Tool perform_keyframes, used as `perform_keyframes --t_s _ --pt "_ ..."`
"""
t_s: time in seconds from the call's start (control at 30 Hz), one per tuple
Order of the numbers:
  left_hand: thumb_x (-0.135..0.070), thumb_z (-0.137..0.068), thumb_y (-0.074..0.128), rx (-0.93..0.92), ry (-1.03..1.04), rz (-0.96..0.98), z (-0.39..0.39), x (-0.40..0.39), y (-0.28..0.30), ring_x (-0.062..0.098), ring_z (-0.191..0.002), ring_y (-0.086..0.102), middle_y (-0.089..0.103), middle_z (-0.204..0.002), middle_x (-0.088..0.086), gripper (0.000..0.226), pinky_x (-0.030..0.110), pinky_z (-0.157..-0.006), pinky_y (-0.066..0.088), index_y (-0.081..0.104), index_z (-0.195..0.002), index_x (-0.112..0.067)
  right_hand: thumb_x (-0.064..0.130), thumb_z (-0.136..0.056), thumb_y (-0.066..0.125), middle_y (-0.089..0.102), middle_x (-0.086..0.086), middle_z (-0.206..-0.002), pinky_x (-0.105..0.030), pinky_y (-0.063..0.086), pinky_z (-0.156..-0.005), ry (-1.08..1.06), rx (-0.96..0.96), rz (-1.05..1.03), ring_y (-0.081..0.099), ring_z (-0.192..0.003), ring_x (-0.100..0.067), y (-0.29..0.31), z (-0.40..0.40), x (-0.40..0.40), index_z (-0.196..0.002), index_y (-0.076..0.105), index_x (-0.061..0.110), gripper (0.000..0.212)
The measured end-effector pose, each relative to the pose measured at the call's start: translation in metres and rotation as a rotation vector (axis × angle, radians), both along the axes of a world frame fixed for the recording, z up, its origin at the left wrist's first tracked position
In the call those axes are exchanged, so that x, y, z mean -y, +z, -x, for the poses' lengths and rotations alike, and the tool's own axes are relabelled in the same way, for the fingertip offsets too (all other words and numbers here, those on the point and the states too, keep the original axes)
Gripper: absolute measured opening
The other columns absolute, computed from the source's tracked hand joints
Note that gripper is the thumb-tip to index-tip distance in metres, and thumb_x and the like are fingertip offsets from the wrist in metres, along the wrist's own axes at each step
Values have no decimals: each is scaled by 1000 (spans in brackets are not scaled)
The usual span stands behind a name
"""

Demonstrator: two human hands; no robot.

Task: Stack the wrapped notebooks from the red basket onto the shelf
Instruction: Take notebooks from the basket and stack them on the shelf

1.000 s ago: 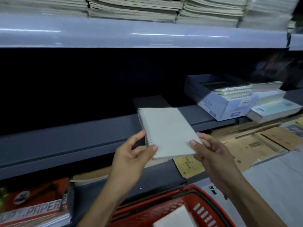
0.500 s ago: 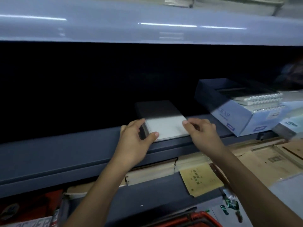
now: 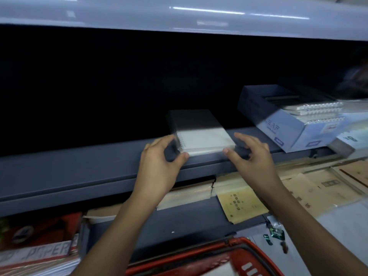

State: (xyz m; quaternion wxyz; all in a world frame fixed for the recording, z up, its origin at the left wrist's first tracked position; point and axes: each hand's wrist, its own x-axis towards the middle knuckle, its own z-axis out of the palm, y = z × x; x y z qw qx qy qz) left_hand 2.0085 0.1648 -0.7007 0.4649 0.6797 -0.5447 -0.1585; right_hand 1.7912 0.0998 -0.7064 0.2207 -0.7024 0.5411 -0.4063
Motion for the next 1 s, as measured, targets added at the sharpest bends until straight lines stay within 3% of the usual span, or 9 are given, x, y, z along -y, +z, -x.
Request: perform_keyframes --t_s 0.17,0.3,0.37,0.43,0.5,0.57,0.7,0.9,1.0 --pt "-28 -85 77 -124 2 123 11 -42 0 11 -100 63 64 -113 -9 47 10 -84 48 64 -130 -23 40 -93 66 52 17 -120 -39 45 -101 -55 5 34 45 -123 -14 -9 16 -64 -129 60 31 38" --pt "-19 -85 78 -253 -73 78 32 -88 -42 11 -92 65 70 -108 -2 36 22 -83 54 67 -119 -23 33 -93 68 57 10 -117 -26 50 -87 -26 -89 -176 57 -107 -11 -42 39 -131 -121 66 23 31" --pt "-15 -84 78 -338 -88 -36 46 -109 -78 13 -89 66 72 -108 0 35 25 -82 54 67 -116 -22 29 -93 67 60 6 -115 -18 46 -80 45 -217 -336 60 -103 -12 -67 52 -160 -115 68 23 23" --pt "-14 -83 78 -394 -87 -247 62 -130 -119 16 -92 67 72 -111 3 38 20 -79 52 67 -119 -14 31 -89 69 65 3 -103 -24 49 -82 58 -370 -456 64 -97 -17 -97 63 -183 -103 68 24 15" --pt "-13 -82 79 -416 -94 -448 75 -149 -161 20 -98 68 71 -117 8 44 23 -83 52 65 -123 -6 41 -86 70 69 -2 -108 -33 51 -91 43 -505 -592 65 -104 -23 -128 75 -203 -111 67 18 34" --pt "-16 -81 80 -339 -144 -668 83 -165 -197 25 -104 68 70 -120 12 52 29 -94 52 62 -127 -5 46 -85 69 66 -7 -114 -32 48 -91 19 -594 -719 61 -110 -26 -150 86 -218 -114 65 11 45" --pt "-54 -60 71 -87 -320 -1010 93 -185 -237 30 -113 64 68 -121 9 90 41 -97 52 48 -139 -17 43 -86 66 68 -6 -99 -25 41 -79 -1 -592 -846 65 -103 -27 -174 99 -236 -97 66 13 32" --pt "-50 -81 65 48 -349 -1162 108 -189 -248 34 -122 59 63 -132 12 101 41 -105 46 6 -155 -15 44 -76 59 72 -11 -106 -34 52 -87 87 -705 -833 68 -104 -29 -196 93 -255 -106 70 13 44" --pt "-38 -85 62 -49 -295 -1142 116 -187 -247 31 -123 59 59 -136 13 86 35 -103 47 17 -152 -11 35 -82 65 69 -14 -112 -36 51 -87 35 -738 -768 67 -104 -32 -195 84 -261 -116 63 8 44"
